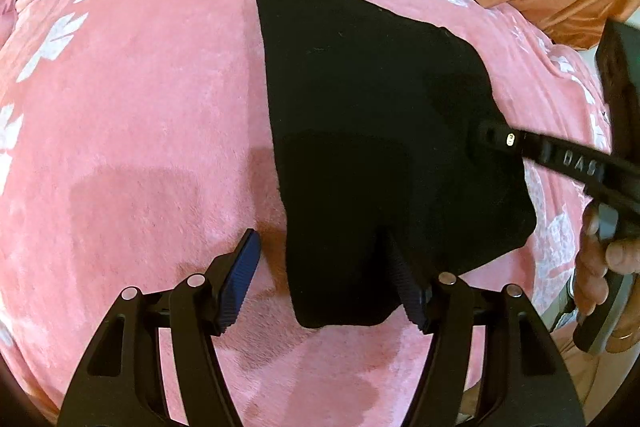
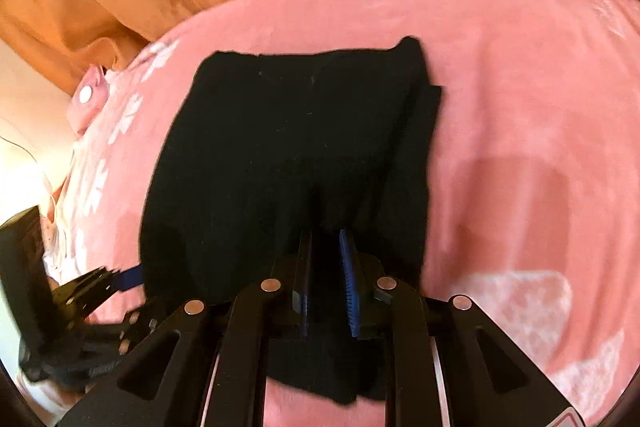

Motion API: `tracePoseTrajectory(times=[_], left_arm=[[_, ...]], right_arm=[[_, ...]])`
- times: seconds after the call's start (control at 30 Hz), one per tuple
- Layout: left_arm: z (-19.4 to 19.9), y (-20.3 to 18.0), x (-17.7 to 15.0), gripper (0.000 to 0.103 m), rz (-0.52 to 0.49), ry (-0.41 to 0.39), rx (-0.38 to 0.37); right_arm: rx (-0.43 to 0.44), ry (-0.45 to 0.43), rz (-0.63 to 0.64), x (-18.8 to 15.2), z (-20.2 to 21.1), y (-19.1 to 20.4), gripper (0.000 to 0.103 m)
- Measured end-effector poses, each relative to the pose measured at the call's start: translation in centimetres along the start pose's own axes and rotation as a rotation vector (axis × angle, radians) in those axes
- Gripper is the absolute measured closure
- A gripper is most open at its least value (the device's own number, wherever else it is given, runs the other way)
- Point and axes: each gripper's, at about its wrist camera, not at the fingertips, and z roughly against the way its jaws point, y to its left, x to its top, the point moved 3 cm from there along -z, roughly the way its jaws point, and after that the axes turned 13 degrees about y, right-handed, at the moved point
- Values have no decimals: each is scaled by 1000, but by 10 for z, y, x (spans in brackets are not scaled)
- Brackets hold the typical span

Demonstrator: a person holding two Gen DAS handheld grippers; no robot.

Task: Fold small clothes

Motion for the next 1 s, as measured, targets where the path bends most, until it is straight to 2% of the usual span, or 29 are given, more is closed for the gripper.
tracePoseTrajectory(times=[0.07, 0.13, 0.2, 0.27, 0.3, 0.37, 0.43, 0.5, 0.57, 0.63, 0.67, 0.7, 0.8, 0.87, 0.93, 0.97, 1.0], left_arm=[[0, 0, 0, 41, 1, -1, 0], [0, 1, -2, 41, 0, -5, -1], [-1, 1, -2, 41, -3, -7, 7], [-2, 0, -2, 41, -9, -9, 13], [-2, -1, -2, 40, -15, -9, 18], [-2, -2, -2, 40, -16, -10, 24], [-2, -3, -3, 41, -11, -9, 28], [-2, -4, -3, 41, -11, -9, 34], [-3, -6, -2, 40, -18, -13, 42], [-4, -7, -2, 40, -20, -16, 49], [-4, -7, -2, 40, -21, -17, 53], [-5, -8, -2, 40, -22, -16, 54], [-5, -7, -1, 40, -16, -14, 50], [-5, -7, -1, 40, -13, -14, 51], [-6, -8, -2, 39, -22, -18, 60], [-6, -9, -2, 39, -26, -19, 63], [-6, -9, -3, 38, -30, -19, 65]], right_arm=[[-17, -56, 25, 0, 15, 11, 99], [10, -157, 68, 1, 42, 28, 100], [-11, -186, 80, 1, 51, 31, 100], [-98, -95, 12, 4, 23, 14, 100], [-167, -4, -24, 2, -3, 0, 100], [-137, -16, -42, 2, -6, -6, 101], [-141, -56, -41, 2, 14, -2, 101], [-133, -104, -34, -9, 34, 5, 101], [-140, -113, -2, -23, 45, 15, 101], [-185, -50, 51, -37, 32, 22, 101], [-211, 7, 63, -40, 17, 20, 101], [-260, 106, 68, -45, -9, 12, 101], [-283, 104, 104, -46, -10, 14, 102], [-219, 55, 86, -48, 6, 15, 101], [-214, 42, 103, -53, 13, 16, 101], [-230, 56, 98, -54, 9, 13, 101], [-260, 116, 93, -56, -6, 6, 101]])
